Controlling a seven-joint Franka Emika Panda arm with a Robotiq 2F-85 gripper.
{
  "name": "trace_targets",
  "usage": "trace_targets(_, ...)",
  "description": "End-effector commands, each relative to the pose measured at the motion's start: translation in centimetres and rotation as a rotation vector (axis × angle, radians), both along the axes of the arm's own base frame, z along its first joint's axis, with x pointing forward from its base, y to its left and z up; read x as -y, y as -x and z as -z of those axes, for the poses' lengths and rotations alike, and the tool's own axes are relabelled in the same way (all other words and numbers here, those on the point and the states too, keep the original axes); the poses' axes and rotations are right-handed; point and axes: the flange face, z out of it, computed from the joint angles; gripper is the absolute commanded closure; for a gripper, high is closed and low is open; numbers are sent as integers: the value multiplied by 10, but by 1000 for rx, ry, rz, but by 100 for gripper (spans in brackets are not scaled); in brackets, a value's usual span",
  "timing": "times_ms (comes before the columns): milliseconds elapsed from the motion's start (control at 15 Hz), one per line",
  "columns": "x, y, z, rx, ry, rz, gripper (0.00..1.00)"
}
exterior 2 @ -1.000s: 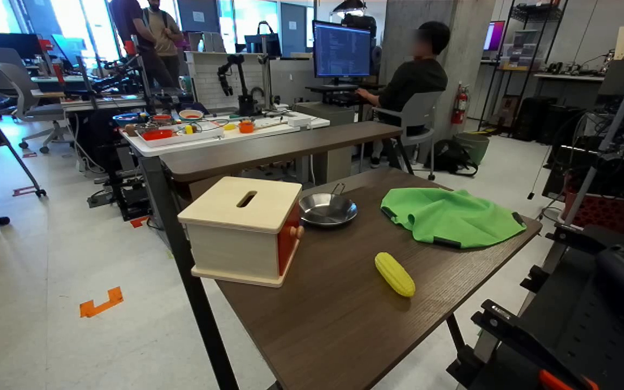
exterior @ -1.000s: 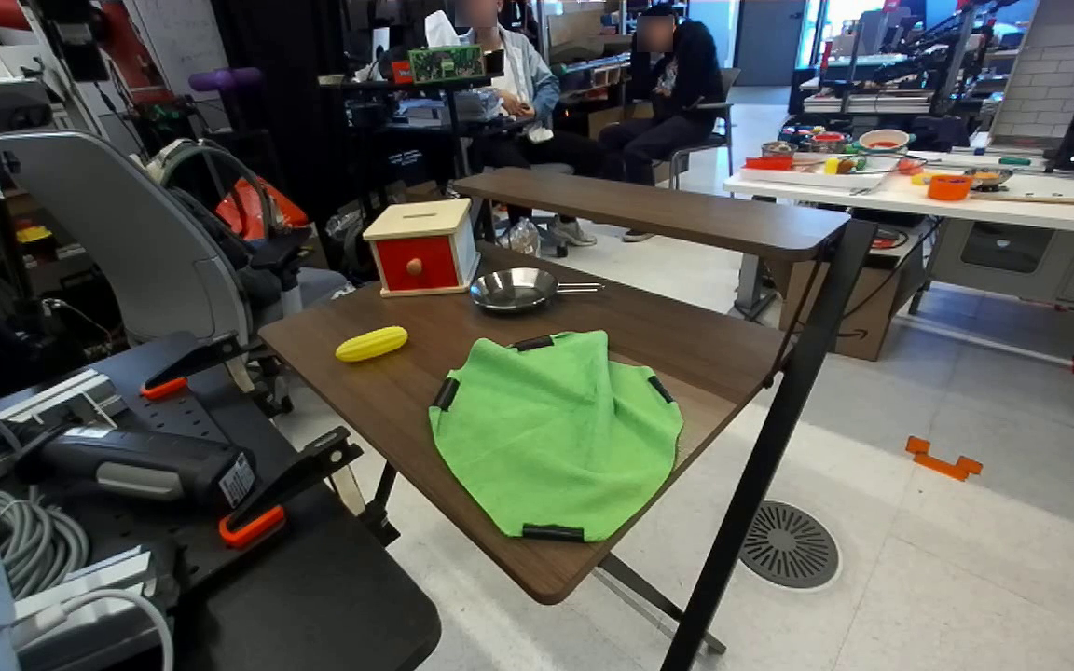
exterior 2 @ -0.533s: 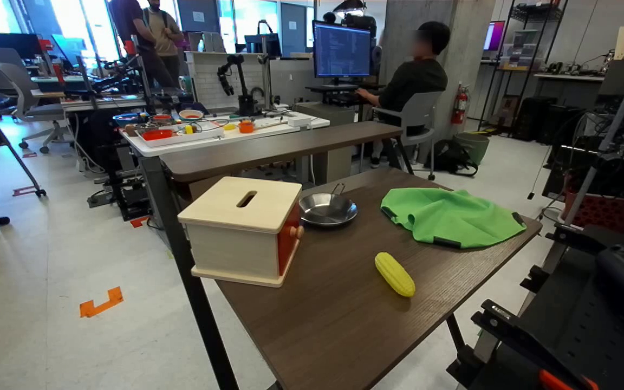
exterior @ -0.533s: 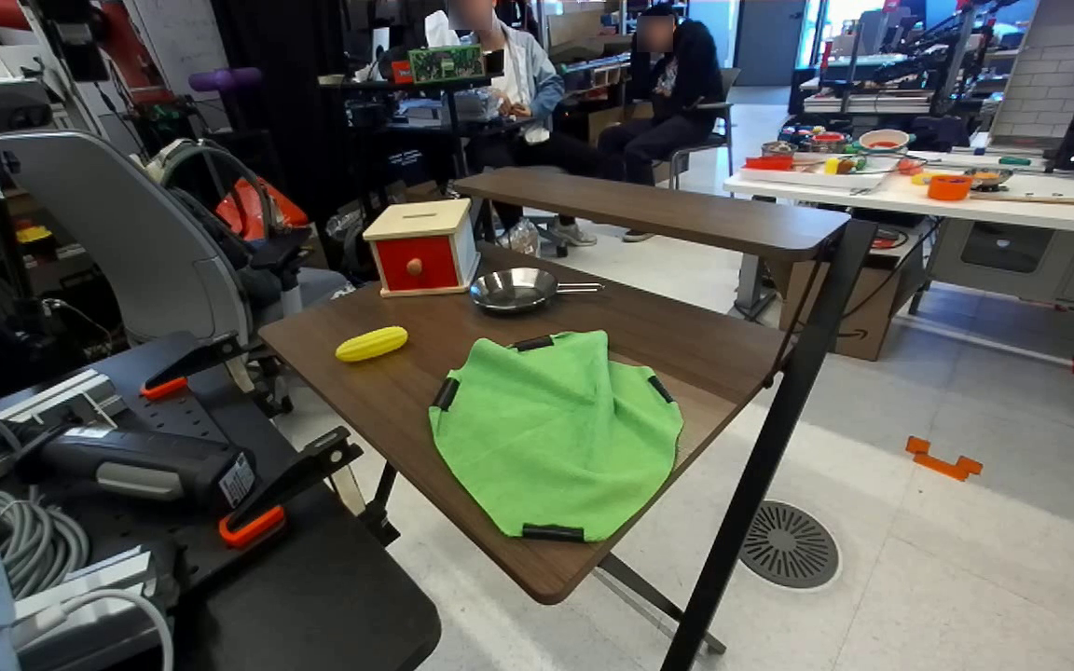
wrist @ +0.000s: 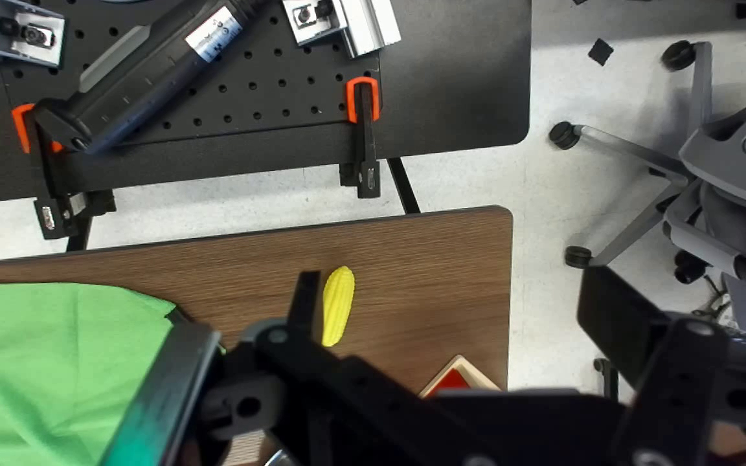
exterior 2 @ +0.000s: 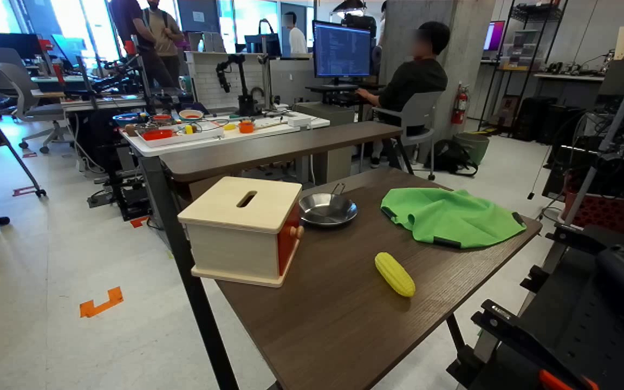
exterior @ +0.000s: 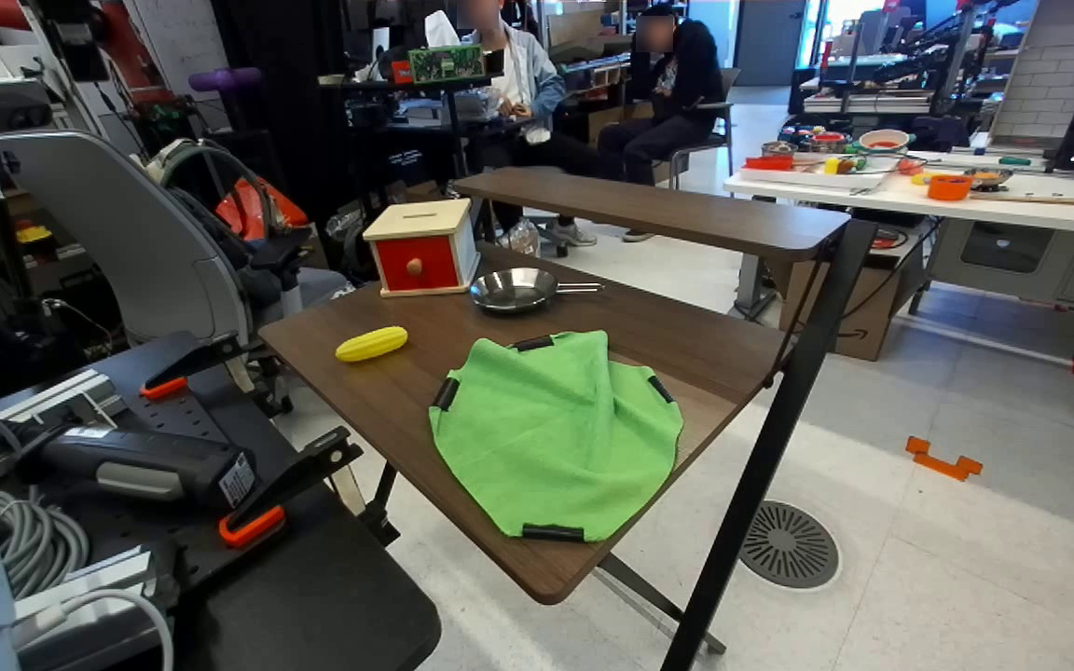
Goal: Pick the corn plush toy from the table and put it in the bow
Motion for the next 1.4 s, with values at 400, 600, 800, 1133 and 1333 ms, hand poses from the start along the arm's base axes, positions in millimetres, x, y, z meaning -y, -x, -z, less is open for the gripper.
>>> trace_targets(400, 0, 0, 0, -1, 0, 0, 0)
trace_targets(600, 0, 0, 0, -1, 0, 0, 0)
trace_targets(800, -2, -13, 7, -23, -3, 47, 0)
trace_targets(1133, -14, -44, 50, -90, 8, 83, 0)
trace_targets(1333, -24, -65, 85, -117, 43, 119, 0)
